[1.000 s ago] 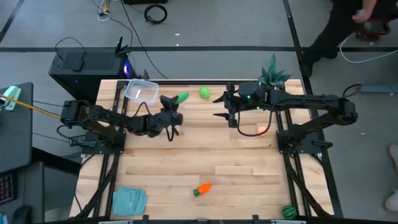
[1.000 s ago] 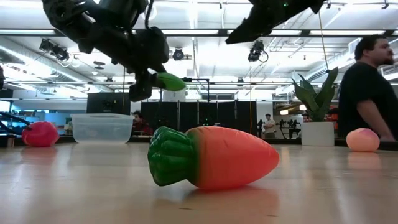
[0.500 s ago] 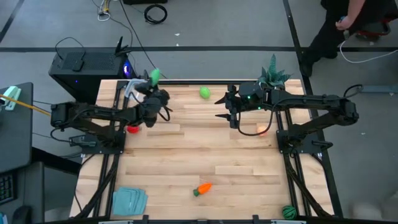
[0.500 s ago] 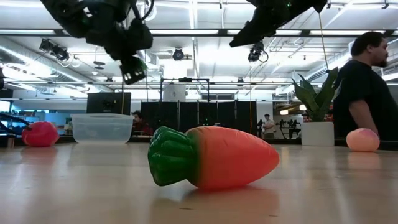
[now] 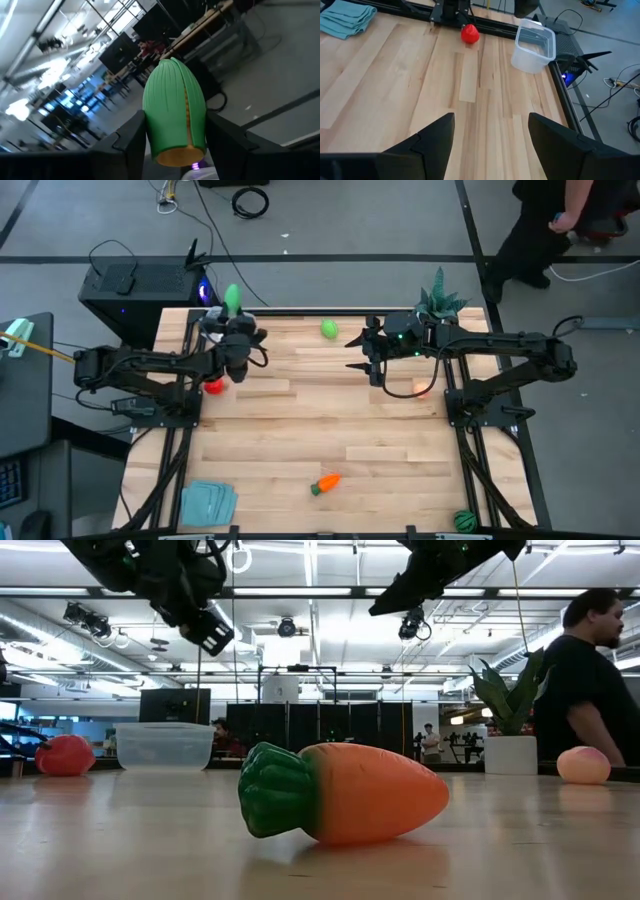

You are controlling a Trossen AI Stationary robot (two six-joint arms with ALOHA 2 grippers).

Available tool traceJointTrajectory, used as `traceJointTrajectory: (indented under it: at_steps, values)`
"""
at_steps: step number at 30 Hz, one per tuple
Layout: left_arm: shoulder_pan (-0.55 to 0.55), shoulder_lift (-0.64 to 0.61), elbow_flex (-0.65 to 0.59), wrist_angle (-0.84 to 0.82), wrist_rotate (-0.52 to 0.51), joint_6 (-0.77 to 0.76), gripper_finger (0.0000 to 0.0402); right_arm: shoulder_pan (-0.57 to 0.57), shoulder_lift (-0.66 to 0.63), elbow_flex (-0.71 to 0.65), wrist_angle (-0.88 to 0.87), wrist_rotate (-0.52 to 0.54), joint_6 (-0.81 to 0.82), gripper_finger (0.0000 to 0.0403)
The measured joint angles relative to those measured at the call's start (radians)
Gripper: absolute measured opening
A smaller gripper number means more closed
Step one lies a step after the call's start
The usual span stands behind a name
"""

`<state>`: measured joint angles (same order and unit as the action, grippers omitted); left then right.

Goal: Pick and placing Produce into tupperware
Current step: Put the green corn into the transparent bin

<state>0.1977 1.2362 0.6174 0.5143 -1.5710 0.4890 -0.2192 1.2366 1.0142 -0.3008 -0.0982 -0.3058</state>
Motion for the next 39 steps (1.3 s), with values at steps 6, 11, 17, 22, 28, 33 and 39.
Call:
traceJointTrajectory:
  at_steps: [6, 11, 17, 22, 28, 33, 39]
  values:
    - [-0.007, 0.000, -0.003, -0.054, 0.000, -0.225, 0.0181, 0.000, 0.000, 0.000, 0.000, 0.000, 0.000, 0.0261]
    - [-0.023, 0.000, -0.003, -0.276, 0.031, -0.544, 0.0184, 0.000, 0.000, 0.000, 0.000, 0.000, 0.000, 0.0261]
    - [0.012, 0.000, -0.003, -0.525, 0.199, -0.883, 0.0183, 0.000, 0.000, 0.000, 0.000, 0.000, 0.000, 0.0261]
    - [0.084, -0.017, -0.004, -0.695, 0.319, -1.092, 0.0188, 0.000, 0.000, 0.000, 0.000, 0.000, 0.000, 0.0261]
    - [0.188, -0.051, -0.004, -0.865, 0.480, -1.236, 0.0184, 0.000, 0.000, 0.000, 0.000, 0.000, 0.000, 0.0261]
    - [0.275, -0.064, -0.003, -0.983, 0.610, -1.303, 0.0191, 0.000, 0.000, 0.000, 0.000, 0.000, 0.000, 0.0261]
    - [0.353, -0.066, -0.003, -1.093, 0.646, -1.390, 0.0189, 0.000, 0.000, 0.000, 0.000, 0.000, 0.000, 0.0261]
